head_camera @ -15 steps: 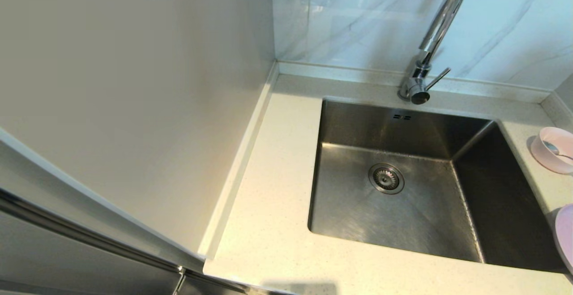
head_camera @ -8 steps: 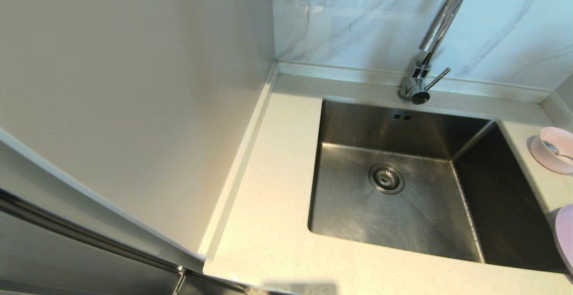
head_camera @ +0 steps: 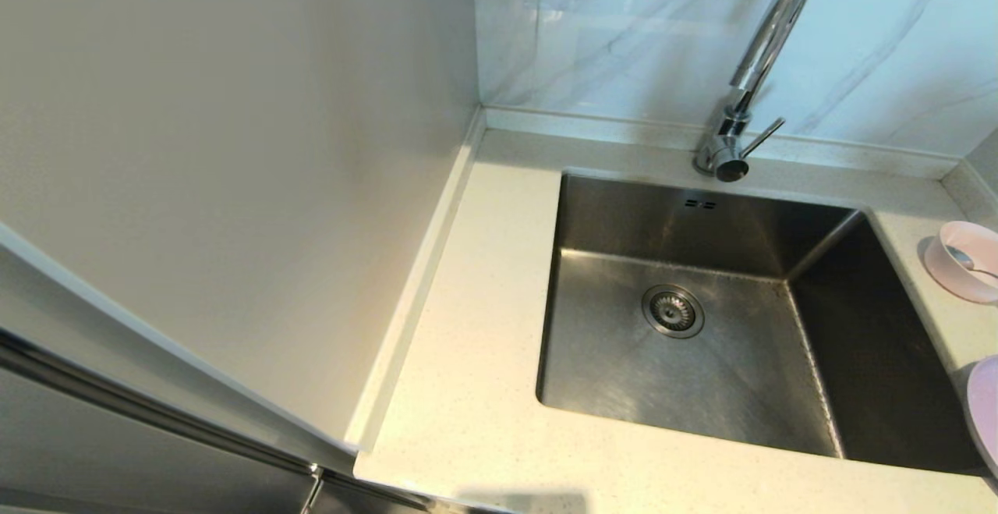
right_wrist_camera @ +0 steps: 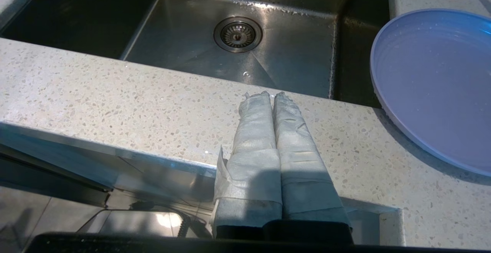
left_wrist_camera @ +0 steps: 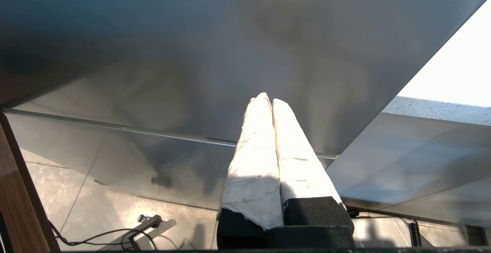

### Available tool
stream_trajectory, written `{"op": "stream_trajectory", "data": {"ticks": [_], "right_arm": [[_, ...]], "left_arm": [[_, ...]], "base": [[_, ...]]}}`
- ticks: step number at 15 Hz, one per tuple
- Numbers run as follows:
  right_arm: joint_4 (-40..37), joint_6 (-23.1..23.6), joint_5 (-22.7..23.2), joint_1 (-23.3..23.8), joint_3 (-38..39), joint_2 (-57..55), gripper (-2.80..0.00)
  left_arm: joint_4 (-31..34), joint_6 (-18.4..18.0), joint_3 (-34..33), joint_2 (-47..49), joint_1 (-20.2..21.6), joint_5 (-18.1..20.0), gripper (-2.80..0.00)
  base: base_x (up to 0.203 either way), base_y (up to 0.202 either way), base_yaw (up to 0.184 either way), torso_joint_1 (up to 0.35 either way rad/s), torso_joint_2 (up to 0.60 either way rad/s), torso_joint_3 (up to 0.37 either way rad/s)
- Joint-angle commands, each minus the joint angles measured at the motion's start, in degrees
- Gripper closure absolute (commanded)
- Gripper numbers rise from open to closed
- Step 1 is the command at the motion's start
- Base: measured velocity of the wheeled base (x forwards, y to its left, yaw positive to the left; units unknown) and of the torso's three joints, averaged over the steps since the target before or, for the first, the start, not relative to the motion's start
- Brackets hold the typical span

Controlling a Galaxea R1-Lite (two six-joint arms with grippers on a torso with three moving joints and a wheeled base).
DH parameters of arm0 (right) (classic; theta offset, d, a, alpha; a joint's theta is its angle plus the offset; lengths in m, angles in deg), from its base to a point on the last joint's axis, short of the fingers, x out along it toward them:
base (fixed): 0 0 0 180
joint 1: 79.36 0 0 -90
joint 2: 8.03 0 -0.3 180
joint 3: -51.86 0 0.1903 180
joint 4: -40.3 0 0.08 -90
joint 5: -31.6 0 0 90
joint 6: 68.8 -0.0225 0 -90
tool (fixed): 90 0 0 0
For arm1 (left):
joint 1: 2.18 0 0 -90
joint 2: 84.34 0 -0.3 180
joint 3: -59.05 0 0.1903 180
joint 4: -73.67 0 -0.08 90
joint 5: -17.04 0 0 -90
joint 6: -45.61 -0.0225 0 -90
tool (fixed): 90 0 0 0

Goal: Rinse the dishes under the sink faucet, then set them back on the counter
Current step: Turn on the faucet

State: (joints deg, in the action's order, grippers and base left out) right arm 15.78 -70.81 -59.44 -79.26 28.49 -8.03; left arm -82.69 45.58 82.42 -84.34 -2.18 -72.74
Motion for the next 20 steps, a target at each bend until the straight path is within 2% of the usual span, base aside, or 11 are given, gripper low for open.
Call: {"op": "stream_trajectory", "data": {"ticks": [1, 20], "right_arm": [[0.02, -0.01, -0.01, -0.01, 0.44, -0.09, 0.0], [0.02, -0.36, -0.19, -0.01, 0.44, -0.09, 0.0]], "left_arm": [[0.0, 0.02, 0.0, 0.0, 0.0, 0.02, 0.0], [0.0, 0.02, 0.0, 0.0, 0.0, -0.04, 0.0]], "base": [[0.0, 0.0, 0.0, 0.0, 0.0, 0.0], [0.0, 0.0, 0.0, 0.0, 0.0, 0.0]]}}
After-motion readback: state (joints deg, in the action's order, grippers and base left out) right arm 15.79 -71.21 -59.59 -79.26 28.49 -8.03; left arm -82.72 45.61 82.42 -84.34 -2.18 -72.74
